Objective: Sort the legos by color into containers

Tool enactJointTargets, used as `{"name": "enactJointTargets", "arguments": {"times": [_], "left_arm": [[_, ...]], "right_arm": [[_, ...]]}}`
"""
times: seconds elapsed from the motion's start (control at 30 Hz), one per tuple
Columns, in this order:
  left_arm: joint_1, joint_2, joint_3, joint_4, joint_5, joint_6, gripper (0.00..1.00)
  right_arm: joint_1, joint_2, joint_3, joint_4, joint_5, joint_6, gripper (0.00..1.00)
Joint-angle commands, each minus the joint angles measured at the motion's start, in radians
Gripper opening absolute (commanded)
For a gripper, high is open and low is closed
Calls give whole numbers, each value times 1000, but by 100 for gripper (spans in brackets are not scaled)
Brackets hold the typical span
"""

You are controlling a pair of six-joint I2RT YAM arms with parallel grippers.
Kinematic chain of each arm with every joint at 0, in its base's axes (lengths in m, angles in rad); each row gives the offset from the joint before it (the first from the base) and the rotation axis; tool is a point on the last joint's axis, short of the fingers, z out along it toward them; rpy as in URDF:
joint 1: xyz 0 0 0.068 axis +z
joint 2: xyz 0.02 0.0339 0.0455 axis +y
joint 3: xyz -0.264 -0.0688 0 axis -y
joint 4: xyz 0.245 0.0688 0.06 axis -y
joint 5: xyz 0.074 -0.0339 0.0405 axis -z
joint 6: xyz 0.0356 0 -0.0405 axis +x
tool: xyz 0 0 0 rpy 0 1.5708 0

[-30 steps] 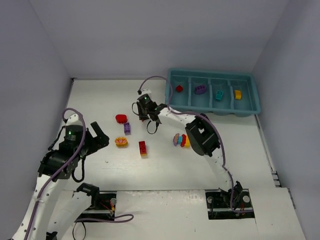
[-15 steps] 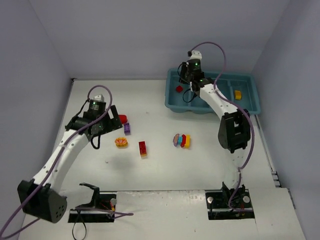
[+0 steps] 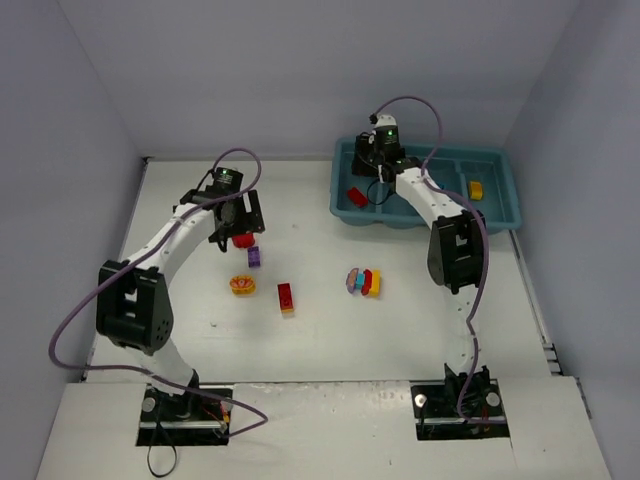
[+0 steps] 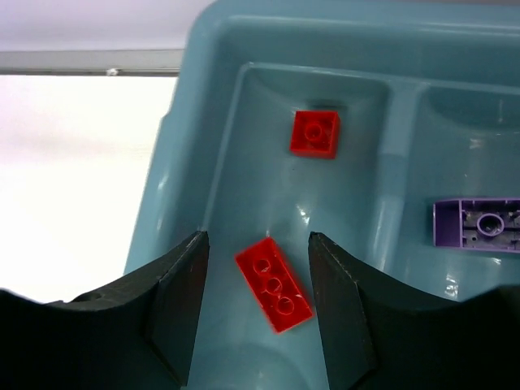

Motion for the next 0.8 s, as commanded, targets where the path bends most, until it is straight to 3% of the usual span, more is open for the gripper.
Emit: {"name": "enactJointTargets", "arguments": {"times": [0.0,0.33,0.5,0.77], "left_arm": [[26,58,103,38,13,53,84],[51,256,235,30,84,87,84],[54,342,313,-59,23,78,84],[75,366,290,-61,-45,64,84]], "right_arm": [[1,-199,-20,58,-27,-22,49],[-4,-575,-429,141,37,-12,49],[-6,-730,-614,141,12,50,49],[-6,-916,-831,130,-7,85,49]]}}
